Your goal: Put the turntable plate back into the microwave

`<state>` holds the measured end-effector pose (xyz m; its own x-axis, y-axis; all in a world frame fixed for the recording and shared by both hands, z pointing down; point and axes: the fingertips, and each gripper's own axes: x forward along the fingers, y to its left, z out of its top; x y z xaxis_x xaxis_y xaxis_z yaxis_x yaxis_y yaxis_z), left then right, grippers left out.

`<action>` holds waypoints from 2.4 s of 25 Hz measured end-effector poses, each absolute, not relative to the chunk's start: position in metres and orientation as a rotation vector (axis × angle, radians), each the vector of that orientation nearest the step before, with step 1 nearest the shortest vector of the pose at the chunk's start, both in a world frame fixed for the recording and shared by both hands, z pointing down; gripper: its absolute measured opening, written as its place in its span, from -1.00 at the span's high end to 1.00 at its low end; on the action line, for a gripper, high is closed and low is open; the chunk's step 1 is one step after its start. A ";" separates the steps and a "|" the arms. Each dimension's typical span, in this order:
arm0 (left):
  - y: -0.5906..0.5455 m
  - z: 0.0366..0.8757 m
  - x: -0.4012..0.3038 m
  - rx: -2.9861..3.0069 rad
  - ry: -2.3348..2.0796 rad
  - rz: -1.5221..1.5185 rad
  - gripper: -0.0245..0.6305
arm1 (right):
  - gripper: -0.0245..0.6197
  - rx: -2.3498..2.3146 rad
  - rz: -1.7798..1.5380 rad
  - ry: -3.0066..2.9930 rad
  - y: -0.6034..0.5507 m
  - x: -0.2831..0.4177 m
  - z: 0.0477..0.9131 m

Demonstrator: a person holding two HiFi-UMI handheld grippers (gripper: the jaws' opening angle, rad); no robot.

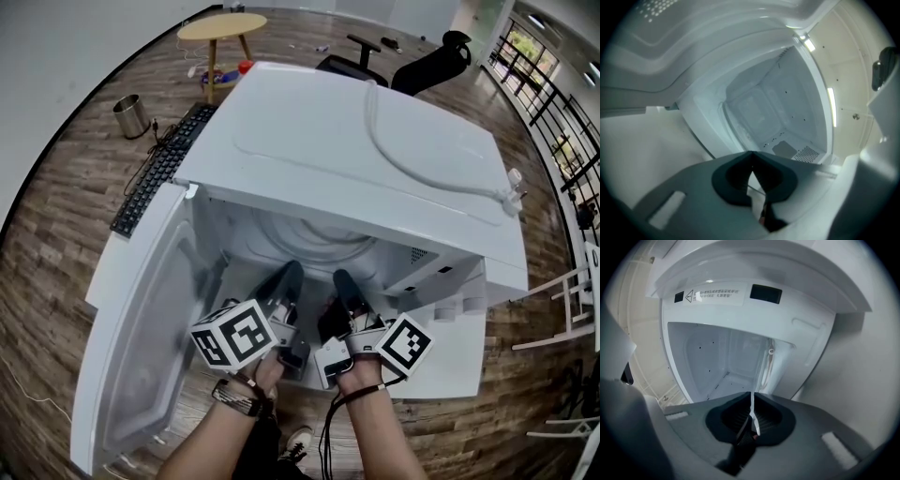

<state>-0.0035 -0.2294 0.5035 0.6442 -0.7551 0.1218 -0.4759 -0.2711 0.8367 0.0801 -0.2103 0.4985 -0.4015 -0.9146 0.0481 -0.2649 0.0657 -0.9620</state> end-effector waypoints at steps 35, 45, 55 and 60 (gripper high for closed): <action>-0.165 0.434 -0.006 2.426 -1.272 -0.024 0.91 | 0.85 -1.376 -1.019 2.266 -0.147 0.081 0.431; -0.138 0.398 0.003 2.490 -1.243 0.025 0.91 | 0.85 -1.437 -0.873 2.381 -0.120 0.105 0.381; -0.119 0.314 0.013 2.692 -1.250 0.034 0.91 | 0.87 -1.559 -0.546 2.516 -0.094 0.134 0.304; -0.098 0.260 0.012 2.806 -1.256 -0.034 0.91 | 0.87 -1.581 -0.344 2.550 -0.074 0.140 0.246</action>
<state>0.0124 -0.0975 0.2600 0.6662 -0.7458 0.0072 -0.7443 -0.6642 0.0703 0.1399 -0.0741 0.2458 -0.4464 -0.8947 0.0169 -0.8671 0.4279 -0.2551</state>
